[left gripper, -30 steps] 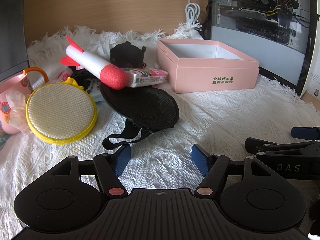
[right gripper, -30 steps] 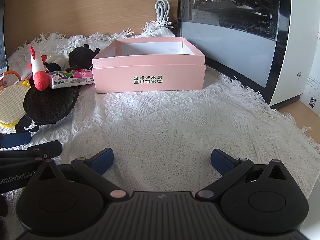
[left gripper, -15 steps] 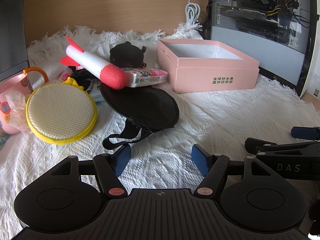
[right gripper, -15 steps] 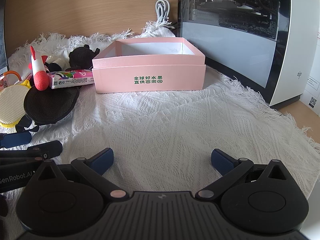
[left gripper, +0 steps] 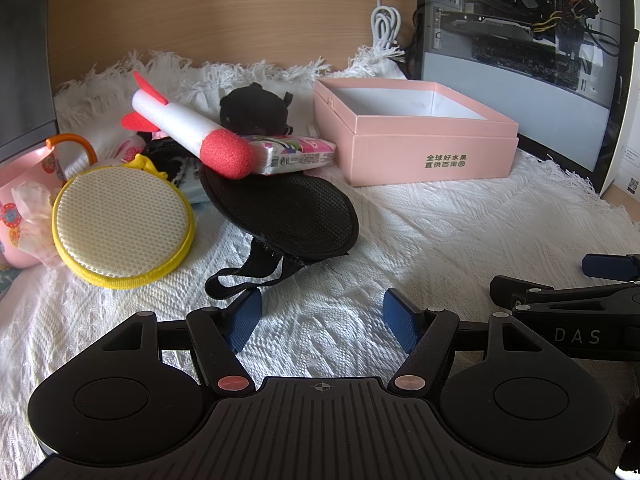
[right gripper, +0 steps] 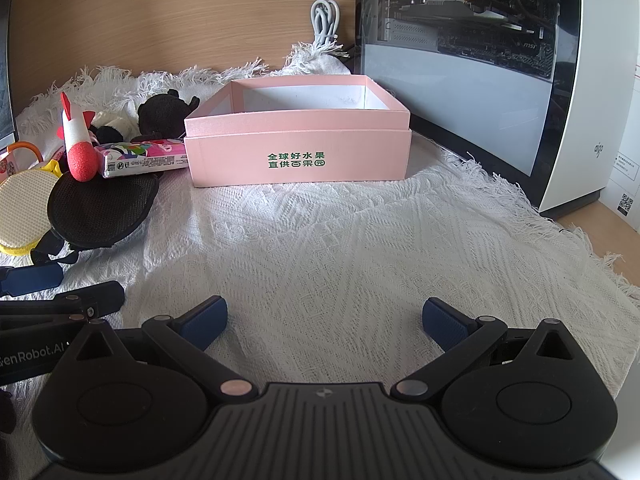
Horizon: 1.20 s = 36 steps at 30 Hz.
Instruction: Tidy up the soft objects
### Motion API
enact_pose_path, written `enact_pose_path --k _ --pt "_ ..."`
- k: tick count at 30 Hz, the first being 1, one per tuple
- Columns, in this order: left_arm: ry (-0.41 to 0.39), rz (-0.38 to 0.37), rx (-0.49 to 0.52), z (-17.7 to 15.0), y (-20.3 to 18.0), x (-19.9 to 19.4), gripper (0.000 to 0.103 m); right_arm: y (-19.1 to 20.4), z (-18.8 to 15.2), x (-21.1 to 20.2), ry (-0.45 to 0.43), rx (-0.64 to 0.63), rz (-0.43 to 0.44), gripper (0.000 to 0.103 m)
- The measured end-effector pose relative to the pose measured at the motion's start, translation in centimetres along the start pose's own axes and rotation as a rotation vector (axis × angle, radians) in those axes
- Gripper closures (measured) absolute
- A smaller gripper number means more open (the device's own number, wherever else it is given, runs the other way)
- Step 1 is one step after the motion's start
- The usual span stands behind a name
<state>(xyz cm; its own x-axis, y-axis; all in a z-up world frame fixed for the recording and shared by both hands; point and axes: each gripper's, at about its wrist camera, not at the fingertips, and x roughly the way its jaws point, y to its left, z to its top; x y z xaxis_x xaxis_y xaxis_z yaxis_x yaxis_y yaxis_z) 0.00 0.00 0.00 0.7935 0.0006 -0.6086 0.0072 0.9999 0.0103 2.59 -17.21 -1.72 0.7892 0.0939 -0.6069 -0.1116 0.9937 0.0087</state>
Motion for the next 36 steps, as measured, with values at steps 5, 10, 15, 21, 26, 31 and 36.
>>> enact_pose_path --k 5,10,15,21,26,31,36 --pt "0.000 0.000 0.000 0.00 -0.01 0.00 0.030 0.00 -0.02 0.00 0.000 0.000 0.000 0.000" --pt "0.000 0.000 0.000 0.00 -0.01 0.00 0.030 0.01 -0.01 0.00 0.000 0.000 0.000 0.000" --pt "0.000 0.000 -0.001 0.00 -0.01 0.00 0.030 0.00 -0.01 0.00 0.000 0.000 0.000 0.000" --pt "0.000 0.000 0.000 0.00 0.00 0.00 0.030 -0.01 0.00 -0.01 0.000 0.000 0.000 0.000" --pt "0.000 0.000 0.000 0.00 0.00 0.00 0.029 -0.01 0.02 0.00 0.000 0.000 0.000 0.000" --pt "0.000 0.000 0.000 0.00 0.00 0.00 0.029 -0.04 0.13 -0.01 0.007 0.002 0.001 0.000" --pt "0.000 0.000 0.000 0.00 0.00 0.00 0.029 -0.07 0.32 0.06 0.021 0.003 0.000 0.000"
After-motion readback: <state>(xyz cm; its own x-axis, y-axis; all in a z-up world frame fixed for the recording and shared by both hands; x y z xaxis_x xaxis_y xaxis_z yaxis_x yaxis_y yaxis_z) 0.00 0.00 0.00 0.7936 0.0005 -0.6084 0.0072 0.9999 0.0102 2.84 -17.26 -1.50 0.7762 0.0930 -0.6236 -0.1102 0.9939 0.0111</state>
